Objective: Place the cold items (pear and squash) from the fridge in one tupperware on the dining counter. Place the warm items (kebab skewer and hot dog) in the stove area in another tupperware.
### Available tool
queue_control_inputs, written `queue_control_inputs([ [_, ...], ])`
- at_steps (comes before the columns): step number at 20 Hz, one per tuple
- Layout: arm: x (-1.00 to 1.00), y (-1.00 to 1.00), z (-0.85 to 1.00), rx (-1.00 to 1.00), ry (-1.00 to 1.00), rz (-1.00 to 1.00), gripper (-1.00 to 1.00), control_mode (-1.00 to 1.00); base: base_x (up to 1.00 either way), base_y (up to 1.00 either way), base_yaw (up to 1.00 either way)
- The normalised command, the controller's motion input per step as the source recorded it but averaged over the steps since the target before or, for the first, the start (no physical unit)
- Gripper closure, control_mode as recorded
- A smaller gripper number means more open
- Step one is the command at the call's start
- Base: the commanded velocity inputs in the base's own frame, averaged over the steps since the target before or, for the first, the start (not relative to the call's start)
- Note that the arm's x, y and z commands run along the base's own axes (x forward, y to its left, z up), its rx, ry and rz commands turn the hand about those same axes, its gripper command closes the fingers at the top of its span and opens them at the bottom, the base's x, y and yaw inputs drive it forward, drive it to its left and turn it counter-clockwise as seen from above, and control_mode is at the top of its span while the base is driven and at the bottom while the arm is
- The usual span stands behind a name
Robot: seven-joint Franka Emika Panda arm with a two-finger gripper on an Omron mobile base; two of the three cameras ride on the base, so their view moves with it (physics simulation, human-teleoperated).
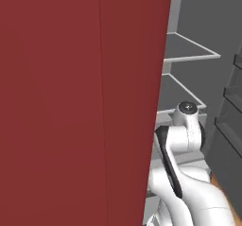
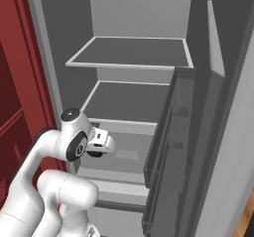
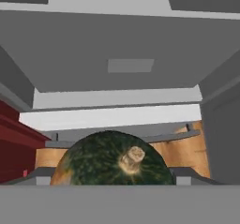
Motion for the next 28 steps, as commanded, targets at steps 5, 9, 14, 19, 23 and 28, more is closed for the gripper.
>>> queue_control_inputs([
  [5,0.00,0.00,0.00,0.00,0.00,0.00,1.00,1.00,-0.38,0.00,0.33],
  [9,0.00,0.00,0.00,0.00,0.00,0.00,1.00,1.00,-0.80,0.00,0.37],
  [14,0.00,0.00,0.00,0.00,0.00,0.00,1.00,1.00,-1.00,-0.01,0.26],
  [19,0.00,0.00,0.00,0.00,0.00,0.00,1.00,1.00,-1.00,-0.18,0.17],
  [23,0.00,0.00,0.00,0.00,0.00,0.00,1.00,1.00,-1.00,-0.45,0.31],
  [28,0.00,0.00,0.00,0.00,0.00,0.00,1.00,1.00,-1.00,-0.64,0.43],
])
